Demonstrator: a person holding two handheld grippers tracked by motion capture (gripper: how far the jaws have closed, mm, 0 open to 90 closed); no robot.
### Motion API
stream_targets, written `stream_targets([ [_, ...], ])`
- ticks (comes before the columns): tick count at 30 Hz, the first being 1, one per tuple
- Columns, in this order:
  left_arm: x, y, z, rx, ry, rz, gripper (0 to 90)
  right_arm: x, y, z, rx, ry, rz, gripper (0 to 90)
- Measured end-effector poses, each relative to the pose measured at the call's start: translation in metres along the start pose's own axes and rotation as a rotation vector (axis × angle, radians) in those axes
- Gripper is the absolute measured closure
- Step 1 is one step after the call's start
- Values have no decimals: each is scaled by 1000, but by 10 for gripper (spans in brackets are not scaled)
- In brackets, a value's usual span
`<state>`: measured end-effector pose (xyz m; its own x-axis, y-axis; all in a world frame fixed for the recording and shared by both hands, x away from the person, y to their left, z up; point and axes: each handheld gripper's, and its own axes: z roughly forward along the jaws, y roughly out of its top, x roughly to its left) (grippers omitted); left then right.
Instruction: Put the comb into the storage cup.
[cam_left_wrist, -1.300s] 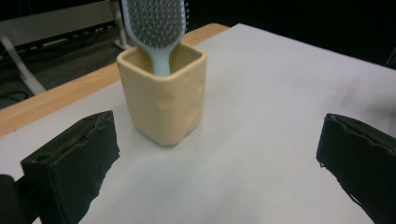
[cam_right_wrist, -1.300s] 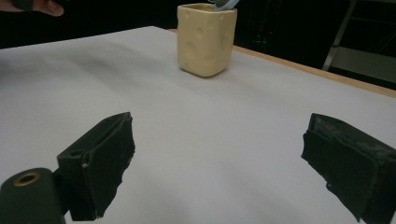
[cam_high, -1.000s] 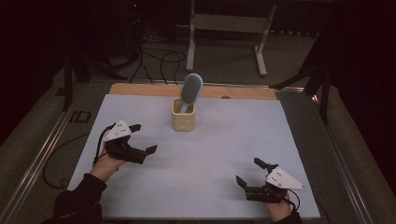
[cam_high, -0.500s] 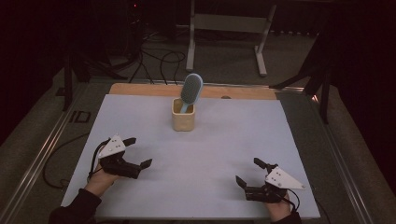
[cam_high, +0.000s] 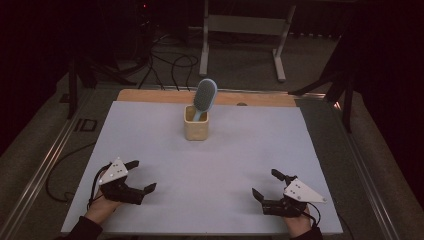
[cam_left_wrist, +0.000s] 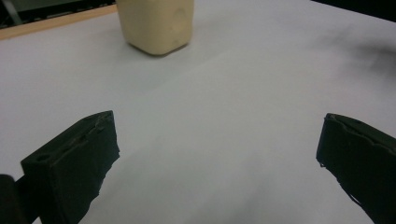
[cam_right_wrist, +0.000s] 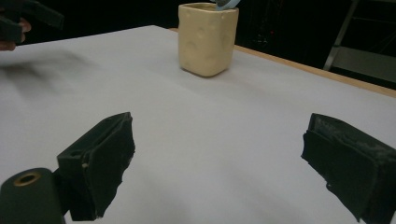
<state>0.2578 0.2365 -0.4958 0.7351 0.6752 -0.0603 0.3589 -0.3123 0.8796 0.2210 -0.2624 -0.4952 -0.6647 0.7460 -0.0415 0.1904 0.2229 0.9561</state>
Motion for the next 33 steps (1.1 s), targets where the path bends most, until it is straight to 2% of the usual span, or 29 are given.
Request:
stream_targets([
  [5,-2,-14,-5,29,17,10,0,0,0,0,-4,-1,3,87],
  [7,-1,-19,-8,18,17,-6,0,0,0,0,-2,-2,0,87],
  [10,-1,-26,-12,21,29,-6,0,0,0,0,-1,0,-1,87],
  [13,-1,-30,-16,23,22,-15,0,0,0,0,-1,0,-1,87],
  [18,-1,-36,-22,25,48,-25,0,-1,0,0,-1,-1,-4,87],
  [24,0,-41,-24,36,77,-38,0,-1,0,0,-1,0,-6,86],
  [28,2,-41,-24,28,74,-47,0,-1,-1,1,-4,3,-9,87],
  [33,-2,-37,-25,14,73,-26,0,0,-1,1,0,7,-15,87],
])
